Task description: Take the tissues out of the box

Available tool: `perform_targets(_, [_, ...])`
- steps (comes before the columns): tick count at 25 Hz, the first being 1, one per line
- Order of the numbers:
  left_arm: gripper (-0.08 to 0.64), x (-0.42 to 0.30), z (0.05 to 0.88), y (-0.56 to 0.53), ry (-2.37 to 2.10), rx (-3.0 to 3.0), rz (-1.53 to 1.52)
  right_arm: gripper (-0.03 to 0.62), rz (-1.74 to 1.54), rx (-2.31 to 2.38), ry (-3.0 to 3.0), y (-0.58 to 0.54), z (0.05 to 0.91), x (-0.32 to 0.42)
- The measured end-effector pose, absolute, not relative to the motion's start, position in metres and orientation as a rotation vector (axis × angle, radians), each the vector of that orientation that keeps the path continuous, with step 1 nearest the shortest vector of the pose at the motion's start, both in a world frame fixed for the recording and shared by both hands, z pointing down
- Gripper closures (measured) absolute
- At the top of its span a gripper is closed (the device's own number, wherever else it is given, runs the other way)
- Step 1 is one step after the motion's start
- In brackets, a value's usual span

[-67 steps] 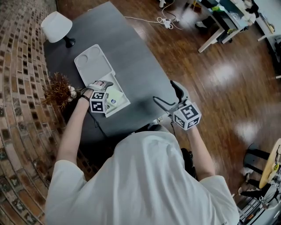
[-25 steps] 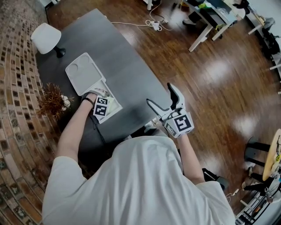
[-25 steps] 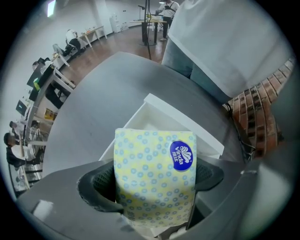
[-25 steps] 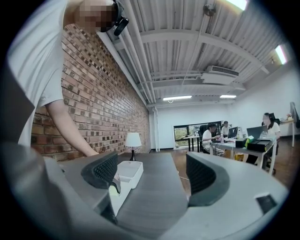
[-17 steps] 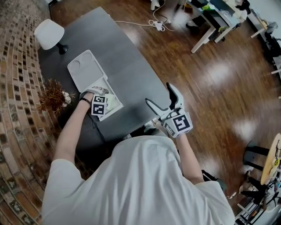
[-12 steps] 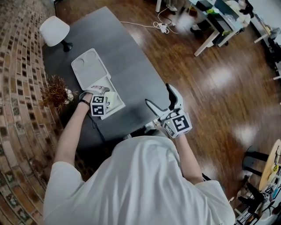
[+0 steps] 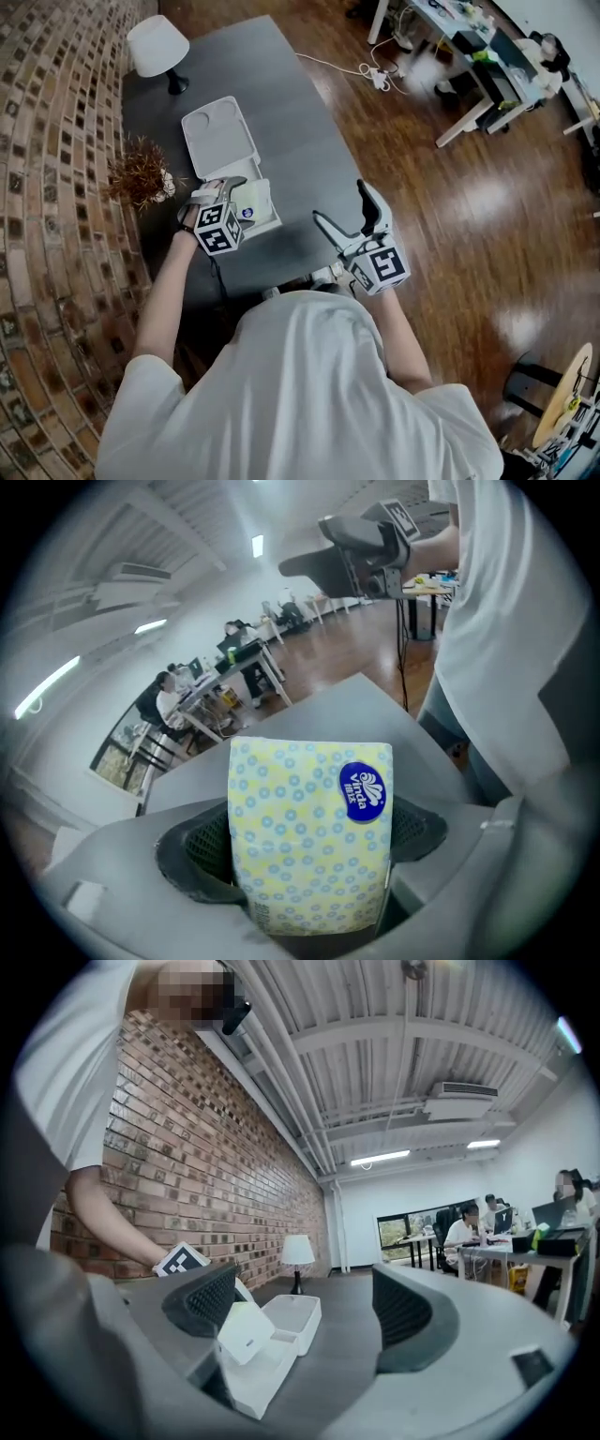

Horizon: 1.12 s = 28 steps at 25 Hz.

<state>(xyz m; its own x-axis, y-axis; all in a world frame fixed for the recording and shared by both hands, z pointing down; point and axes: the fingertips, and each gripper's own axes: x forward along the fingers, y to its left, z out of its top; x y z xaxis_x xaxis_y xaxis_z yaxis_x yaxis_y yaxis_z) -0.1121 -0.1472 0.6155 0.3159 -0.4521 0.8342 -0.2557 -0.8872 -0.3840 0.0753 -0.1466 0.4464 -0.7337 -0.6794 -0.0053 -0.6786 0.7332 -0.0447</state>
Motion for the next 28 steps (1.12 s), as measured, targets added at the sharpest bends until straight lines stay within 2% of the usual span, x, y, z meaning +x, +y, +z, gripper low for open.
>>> perform_targets(8, [0.118,-0.138,0.56,-0.137,1.315,-2.561,-1.237,0.144,-0.069,-0.99,2.88,-0.149,0.431,0.058])
perform_targets(15, [0.117,-0.176,0.523,-0.112,1.767,-2.469,-0.954,0.155,-0.077,-0.932,2.903,-0.15,0.429,0.038])
perform_targets(28, [0.117,-0.215,0.458,-0.049,2.343,-2.178,-0.297,0.158,-0.16,-0.806,2.943,-0.141,0.44,-0.005])
